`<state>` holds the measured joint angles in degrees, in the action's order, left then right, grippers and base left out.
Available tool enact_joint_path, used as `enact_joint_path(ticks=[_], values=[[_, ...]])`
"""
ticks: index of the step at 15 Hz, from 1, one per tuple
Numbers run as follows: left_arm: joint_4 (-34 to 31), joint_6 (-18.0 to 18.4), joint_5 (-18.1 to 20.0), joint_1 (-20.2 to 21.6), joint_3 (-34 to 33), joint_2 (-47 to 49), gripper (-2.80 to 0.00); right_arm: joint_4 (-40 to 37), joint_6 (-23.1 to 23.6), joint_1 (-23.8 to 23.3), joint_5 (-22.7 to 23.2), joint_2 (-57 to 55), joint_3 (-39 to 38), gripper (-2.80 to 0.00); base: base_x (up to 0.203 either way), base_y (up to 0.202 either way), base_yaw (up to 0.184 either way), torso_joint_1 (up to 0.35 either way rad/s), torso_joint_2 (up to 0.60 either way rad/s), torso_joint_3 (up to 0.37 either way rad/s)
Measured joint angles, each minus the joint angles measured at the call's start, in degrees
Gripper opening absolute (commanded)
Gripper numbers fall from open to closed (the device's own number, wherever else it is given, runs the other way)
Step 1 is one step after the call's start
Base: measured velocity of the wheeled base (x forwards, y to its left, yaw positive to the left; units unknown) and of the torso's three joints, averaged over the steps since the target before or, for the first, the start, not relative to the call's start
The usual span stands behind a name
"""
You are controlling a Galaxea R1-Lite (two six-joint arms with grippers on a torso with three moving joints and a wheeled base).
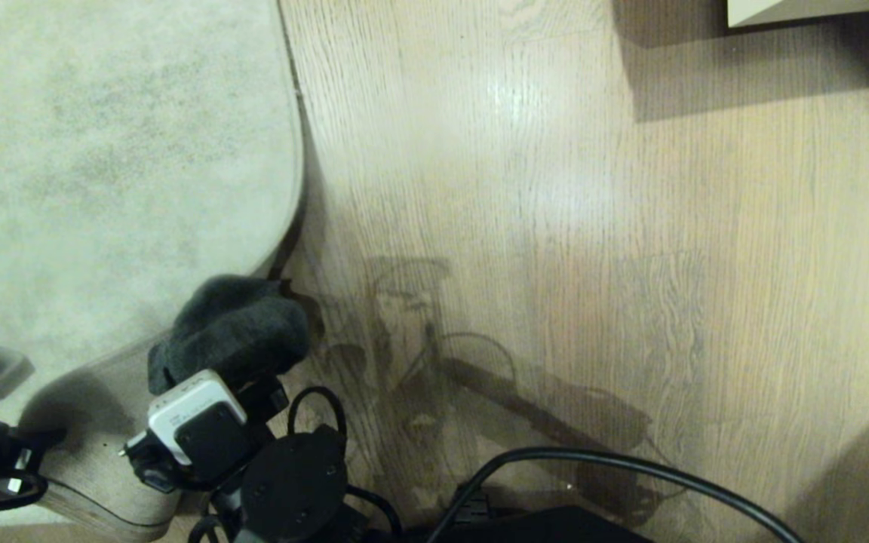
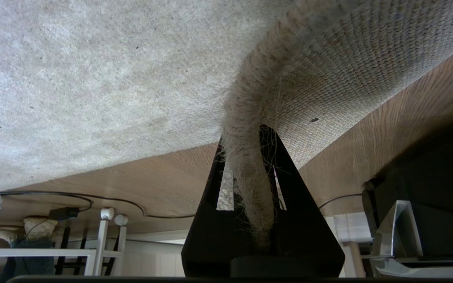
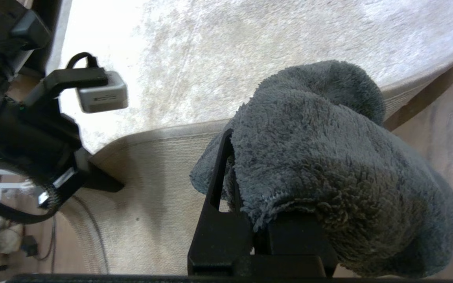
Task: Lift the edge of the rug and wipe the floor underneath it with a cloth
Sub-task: Wipe the floor under the carpet with a rag
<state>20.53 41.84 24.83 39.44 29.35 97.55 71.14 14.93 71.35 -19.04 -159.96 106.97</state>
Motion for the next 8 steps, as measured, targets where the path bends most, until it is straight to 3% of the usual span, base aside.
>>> enact_joint_path(ticks=[1,5,8], values=[[0.0,0.02,0.02,0.0,0.0,0.0,-2.8,-0.29,0.08,-0.83,0.05,-0.1,0.05,-2.8,0.0,0.0,0.0,0.0,0.0,0.0],[-0.07,0.07,-0.06,0.09,-0.01,0.05,-2.8,-0.61,0.0,-3.25,0.41,-18.67,0.45,-2.8,0.0,0.0,0.0,0.0,0.0,0.0],[-0.02,0.11,-0.02,0.06,0.0,0.09,-2.8,-2.02,0.0,-4.48,0.37,-13.05,0.39,-2.8,0.0,0.0,0.0,0.0,0.0,0.0]])
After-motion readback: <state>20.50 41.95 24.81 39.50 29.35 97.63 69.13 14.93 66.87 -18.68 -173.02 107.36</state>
